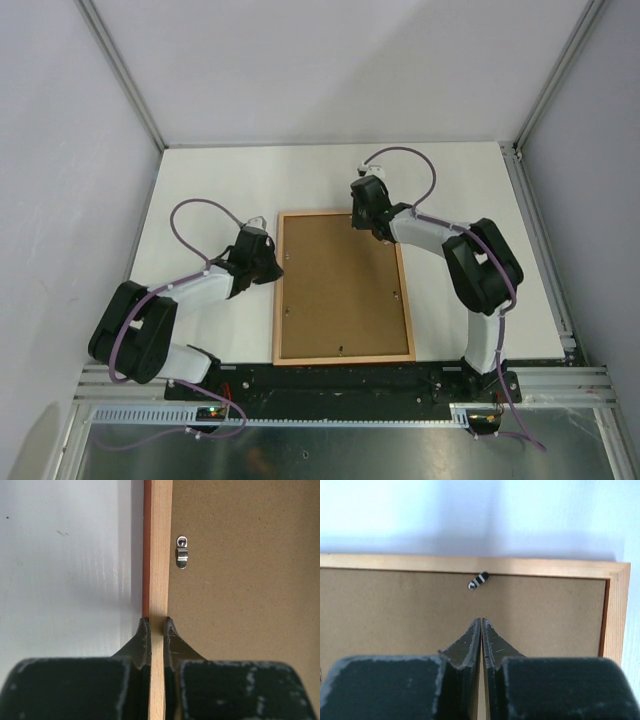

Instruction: Put the photo into the frame

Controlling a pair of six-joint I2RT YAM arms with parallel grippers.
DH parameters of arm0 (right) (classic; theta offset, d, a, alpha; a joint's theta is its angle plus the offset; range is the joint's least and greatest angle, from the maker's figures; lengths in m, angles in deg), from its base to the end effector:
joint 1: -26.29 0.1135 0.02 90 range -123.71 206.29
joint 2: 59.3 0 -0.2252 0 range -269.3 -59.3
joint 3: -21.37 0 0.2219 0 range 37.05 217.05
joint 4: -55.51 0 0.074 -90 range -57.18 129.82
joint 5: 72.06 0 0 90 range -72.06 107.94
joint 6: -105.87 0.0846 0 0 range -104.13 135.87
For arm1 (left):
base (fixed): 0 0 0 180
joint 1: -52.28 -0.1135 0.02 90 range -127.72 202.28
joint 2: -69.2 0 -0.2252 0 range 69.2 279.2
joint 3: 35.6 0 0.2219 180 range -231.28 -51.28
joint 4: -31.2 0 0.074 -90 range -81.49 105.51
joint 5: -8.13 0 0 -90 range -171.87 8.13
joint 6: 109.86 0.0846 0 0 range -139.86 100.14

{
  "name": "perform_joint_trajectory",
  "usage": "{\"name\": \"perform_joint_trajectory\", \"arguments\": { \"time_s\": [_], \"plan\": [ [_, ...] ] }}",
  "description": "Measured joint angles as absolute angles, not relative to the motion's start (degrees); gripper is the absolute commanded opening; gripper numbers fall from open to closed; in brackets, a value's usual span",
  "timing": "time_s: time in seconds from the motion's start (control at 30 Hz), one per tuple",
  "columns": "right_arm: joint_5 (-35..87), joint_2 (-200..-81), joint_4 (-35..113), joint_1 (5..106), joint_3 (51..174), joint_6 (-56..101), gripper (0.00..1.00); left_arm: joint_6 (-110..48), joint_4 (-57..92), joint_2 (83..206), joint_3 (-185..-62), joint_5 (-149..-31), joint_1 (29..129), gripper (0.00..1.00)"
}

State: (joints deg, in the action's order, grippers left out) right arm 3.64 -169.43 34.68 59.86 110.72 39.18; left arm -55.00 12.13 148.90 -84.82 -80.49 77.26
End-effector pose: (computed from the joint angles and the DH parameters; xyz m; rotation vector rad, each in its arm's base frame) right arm 0.3628 0.2157 0.1426 -0.0758 2.2796 0.2361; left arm 0.2491 -0.1138 0.1018 -0.2310 2.4739 -0.4326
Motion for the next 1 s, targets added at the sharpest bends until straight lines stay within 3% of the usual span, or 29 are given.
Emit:
{"name": "perform_joint_trajectory", "arguments": {
  "time_s": [0.57,1.0],
  "plan": [
    [1.63,-181.32,34.98,58.92,125.02,37.00,0.02,-54.96,12.42,149.38,-84.85,-80.60,77.34,0.00],
    [2.11,-181.89,35.86,57.41,122.63,37.78,0.02,-54.98,11.94,150.28,-85.81,-81.05,77.58,0.00]
  ]
}}
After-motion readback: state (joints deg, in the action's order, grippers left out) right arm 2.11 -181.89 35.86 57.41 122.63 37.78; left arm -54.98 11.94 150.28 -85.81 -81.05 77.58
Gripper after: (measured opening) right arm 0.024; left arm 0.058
